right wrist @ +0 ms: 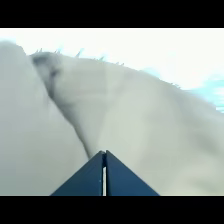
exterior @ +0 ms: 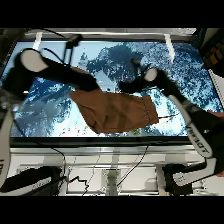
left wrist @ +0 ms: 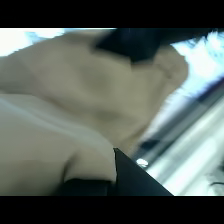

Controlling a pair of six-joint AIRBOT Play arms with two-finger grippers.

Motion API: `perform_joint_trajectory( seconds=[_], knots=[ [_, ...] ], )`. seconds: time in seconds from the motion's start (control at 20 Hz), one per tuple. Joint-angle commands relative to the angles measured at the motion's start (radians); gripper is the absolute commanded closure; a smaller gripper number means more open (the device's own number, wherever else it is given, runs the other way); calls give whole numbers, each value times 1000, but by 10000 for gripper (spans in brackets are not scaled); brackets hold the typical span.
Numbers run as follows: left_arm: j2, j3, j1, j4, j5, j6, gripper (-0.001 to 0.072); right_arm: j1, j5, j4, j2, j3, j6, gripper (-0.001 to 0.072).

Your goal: Fold the clothes and pants, and hang the long-sleeved shirts on hangers.

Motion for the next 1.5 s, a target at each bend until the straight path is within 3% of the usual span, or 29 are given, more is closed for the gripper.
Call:
perform_joint_trajectory(
  seconds=[0.0, 0.35, 0.4, 0.45, 0.55, 0.7, 0.8, 0.9, 0.95, 1.05, 1.15, 1.2, 1.45],
  knots=[
    [-104, 0, -135, -98, 110, 1, 683, -142, 42, -60, 140, 1, -5, 677],
    [-262, 0, -373, -98, 450, 27, 664, -287, 88, -154, 258, 1, -6, 676],
    [-272, 0, -390, -98, 505, 27, 435, -302, 101, -168, 257, 1, -6, 677],
    [-275, 0, -401, -98, 540, 27, -13, -315, 111, -189, 257, 0, -6, 677],
    [-269, 0, -402, -98, 551, 27, -7, -344, 142, -253, 257, 0, -45, 677],
    [-239, 0, -365, -81, 521, 27, -5, -415, 226, -307, 253, 0, -190, 678],
    [-206, 0, -328, -60, 499, 27, 7, -477, 295, -288, 250, -19, -360, 678],
    [-169, 0, -288, 5, 471, 27, 29, -552, 331, -134, 250, -93, -480, 678],
    [-152, 0, -269, 46, 448, 27, 91, -584, 341, -29, 250, -151, -546, 678],
    [-122, 0, -232, 100, 394, 26, 127, -612, 339, 63, 249, -269, -583, 652],
    [-110, 0, -205, 101, 367, 26, 127, -600, 308, 80, 249, -362, -575, 81],
    [-110, 0, -200, 101, 367, 26, 127, -582, 285, 76, 249, -397, -574, 28],
    [-113, 0, -202, 99, 367, 26, 127, -471, 156, 79, 211, -440, -517, 25]
  ],
)
